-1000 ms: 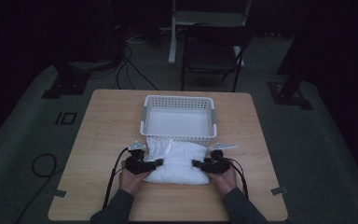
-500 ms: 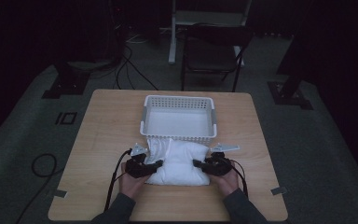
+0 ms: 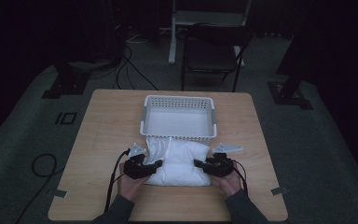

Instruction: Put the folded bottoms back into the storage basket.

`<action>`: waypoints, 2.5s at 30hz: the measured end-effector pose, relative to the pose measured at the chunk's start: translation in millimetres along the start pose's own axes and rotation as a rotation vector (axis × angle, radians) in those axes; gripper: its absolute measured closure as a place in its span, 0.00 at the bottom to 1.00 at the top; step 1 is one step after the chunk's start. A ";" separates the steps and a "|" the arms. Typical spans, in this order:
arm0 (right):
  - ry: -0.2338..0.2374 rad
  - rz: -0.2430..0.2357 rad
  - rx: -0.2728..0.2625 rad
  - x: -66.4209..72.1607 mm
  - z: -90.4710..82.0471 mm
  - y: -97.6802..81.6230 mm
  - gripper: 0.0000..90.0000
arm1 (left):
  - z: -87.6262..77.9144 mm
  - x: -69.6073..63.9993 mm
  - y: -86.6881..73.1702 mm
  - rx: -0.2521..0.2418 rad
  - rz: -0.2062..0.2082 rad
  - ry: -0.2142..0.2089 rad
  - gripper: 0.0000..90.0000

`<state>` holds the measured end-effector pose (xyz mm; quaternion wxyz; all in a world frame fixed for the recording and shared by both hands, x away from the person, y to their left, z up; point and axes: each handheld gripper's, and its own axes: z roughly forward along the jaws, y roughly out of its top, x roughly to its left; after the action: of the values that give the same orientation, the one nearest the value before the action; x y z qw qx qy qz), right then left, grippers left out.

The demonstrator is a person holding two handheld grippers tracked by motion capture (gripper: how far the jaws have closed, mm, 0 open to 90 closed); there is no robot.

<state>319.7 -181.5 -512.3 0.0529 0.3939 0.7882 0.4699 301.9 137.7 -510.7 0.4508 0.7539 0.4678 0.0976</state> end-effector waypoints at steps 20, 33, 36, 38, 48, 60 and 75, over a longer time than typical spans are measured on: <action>-0.020 -0.081 -0.050 14.5 -22.8 17.7 0.77 | -21.5 -15.8 17.0 -0.061 0.040 0.018 0.57; -0.058 -0.166 -0.084 20.0 -37.0 50.0 0.77 | -27.7 -14.5 42.3 -0.120 0.058 0.005 0.57; -0.061 -0.169 -0.092 19.1 -40.0 56.3 0.77 | -28.0 -14.4 49.1 -0.129 0.060 0.001 0.57; -0.065 -0.174 -0.100 18.8 -41.8 60.1 0.77 | -28.6 -14.6 53.8 -0.136 0.065 0.003 0.57; -0.082 -0.183 -0.134 16.9 -48.7 76.5 0.77 | -31.7 -16.1 74.7 -0.164 0.085 0.014 0.57; -0.099 -0.195 -0.159 15.5 -46.6 96.9 0.77 | -33.0 -8.0 92.4 -0.191 0.078 0.025 0.57; -0.106 -0.186 -0.179 11.1 -36.0 117.3 0.77 | -30.5 7.1 107.7 -0.203 0.048 0.033 0.57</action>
<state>362.8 -170.1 -397.4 0.1730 0.3372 0.7722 0.5099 354.9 144.6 -412.1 0.5148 0.7137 0.4445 0.1675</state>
